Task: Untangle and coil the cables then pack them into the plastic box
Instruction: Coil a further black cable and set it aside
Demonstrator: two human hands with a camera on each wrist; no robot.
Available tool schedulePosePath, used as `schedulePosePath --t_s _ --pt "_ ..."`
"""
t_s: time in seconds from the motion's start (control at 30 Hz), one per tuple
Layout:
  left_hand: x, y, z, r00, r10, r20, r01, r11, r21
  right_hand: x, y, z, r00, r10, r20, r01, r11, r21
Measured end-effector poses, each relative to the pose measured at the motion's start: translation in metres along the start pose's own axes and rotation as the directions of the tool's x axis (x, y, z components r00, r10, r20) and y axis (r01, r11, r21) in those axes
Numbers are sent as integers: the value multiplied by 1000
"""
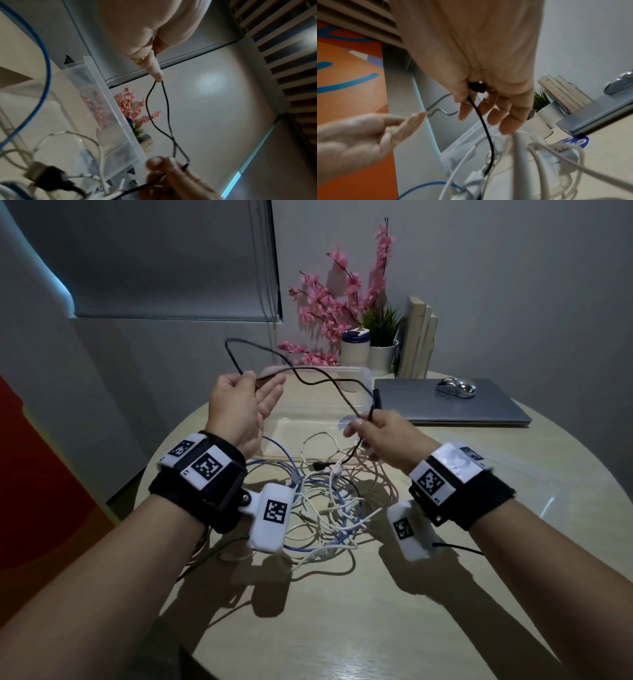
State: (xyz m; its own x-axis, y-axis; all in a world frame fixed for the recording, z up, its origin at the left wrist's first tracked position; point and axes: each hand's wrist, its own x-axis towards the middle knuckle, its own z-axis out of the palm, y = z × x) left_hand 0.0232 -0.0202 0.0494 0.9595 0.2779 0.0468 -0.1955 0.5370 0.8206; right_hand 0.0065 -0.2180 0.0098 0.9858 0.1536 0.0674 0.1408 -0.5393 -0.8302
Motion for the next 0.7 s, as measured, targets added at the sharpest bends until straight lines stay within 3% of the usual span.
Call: schedulePosePath --t_s 0.17,0.23,0.27,0.33,0.4,0.5,0.53,0.63,0.7 --pt "2 -17 -19 998 -48 -50 60 958 279 6 -8 -18 983 18 -180 21 977 212" --pt "5 -22 -26 997 -24 -70 54 880 472 6 -13 -23 980 14 -201 41 962 270" --pt "4 -22 -27 998 19 -56 18 801 599 5 -15 -25 979 7 -204 49 963 267" --pt "-3 -21 -23 985 161 64 -152 630 761 3 -20 -24 981 -16 -193 62 970 237" --pt "-14 -20 -16 920 244 306 -390 523 758 -1 -24 -21 990 -43 -132 73 970 233" --pt "-23 -23 -10 797 152 585 -587 425 689 -8 -29 -13 996 -87 -8 85 958 273" --pt "-22 -25 -10 787 118 606 -591 426 685 -11 -31 -11 994 -104 17 94 952 292" --pt "-22 -28 -9 818 58 572 -506 548 666 -17 -33 -9 986 -160 48 138 941 309" --pt "-23 -28 -11 820 98 564 -528 512 678 -17 -31 -10 979 -189 82 159 945 285"
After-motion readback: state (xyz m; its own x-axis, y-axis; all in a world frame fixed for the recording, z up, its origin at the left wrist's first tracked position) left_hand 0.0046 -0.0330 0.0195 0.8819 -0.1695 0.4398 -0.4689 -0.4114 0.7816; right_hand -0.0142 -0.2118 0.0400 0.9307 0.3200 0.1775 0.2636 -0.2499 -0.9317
